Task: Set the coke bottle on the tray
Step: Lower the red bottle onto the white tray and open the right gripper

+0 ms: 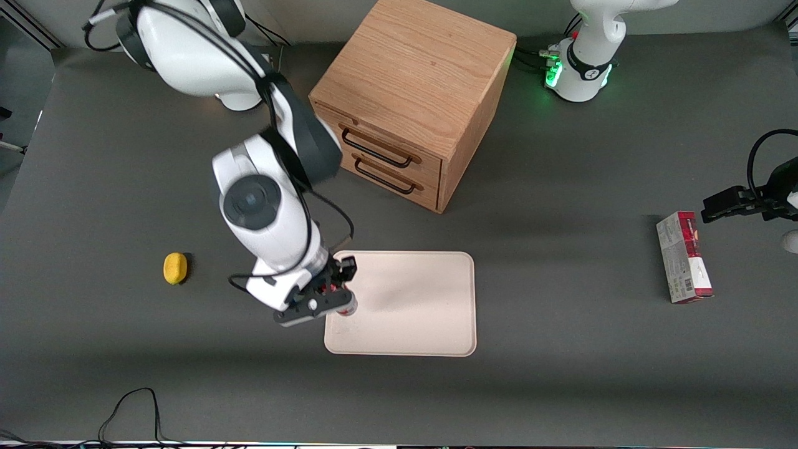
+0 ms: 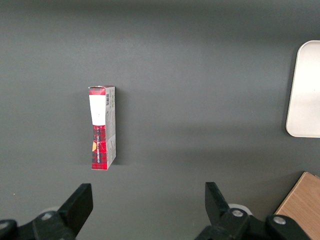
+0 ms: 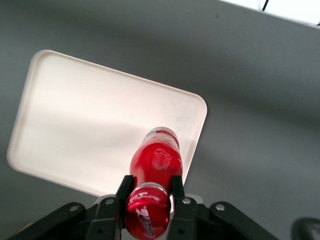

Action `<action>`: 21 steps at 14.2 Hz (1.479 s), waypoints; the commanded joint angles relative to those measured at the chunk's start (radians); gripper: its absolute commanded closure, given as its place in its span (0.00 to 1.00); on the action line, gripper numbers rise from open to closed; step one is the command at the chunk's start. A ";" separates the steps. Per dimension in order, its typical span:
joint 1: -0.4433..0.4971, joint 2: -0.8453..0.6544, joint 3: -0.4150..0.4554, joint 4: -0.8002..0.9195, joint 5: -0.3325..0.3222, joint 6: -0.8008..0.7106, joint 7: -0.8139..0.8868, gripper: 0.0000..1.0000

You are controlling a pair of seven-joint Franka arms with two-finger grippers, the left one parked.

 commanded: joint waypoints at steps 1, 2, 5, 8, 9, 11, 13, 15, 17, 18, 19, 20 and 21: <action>0.004 0.070 0.001 0.043 -0.060 0.022 -0.006 0.88; 0.004 0.084 0.001 0.041 -0.063 0.032 -0.006 0.88; -0.001 0.096 0.001 0.004 -0.062 0.102 -0.004 0.88; -0.007 0.111 0.001 -0.010 -0.060 0.142 -0.006 0.88; -0.009 0.113 0.001 -0.014 -0.060 0.145 -0.006 0.87; -0.009 0.117 0.001 -0.022 -0.060 0.150 -0.003 0.76; -0.009 0.117 0.003 -0.022 -0.057 0.150 -0.001 0.52; -0.009 0.116 0.003 -0.020 -0.056 0.150 0.008 0.00; -0.007 0.099 0.003 -0.019 -0.057 0.136 0.008 0.00; -0.007 0.075 0.003 -0.019 -0.056 0.122 0.008 0.00; -0.006 0.050 0.003 -0.017 -0.057 0.077 0.008 0.00; -0.006 0.014 0.003 -0.013 -0.057 0.020 0.008 0.00; -0.006 -0.032 0.003 -0.011 -0.057 -0.025 0.008 0.00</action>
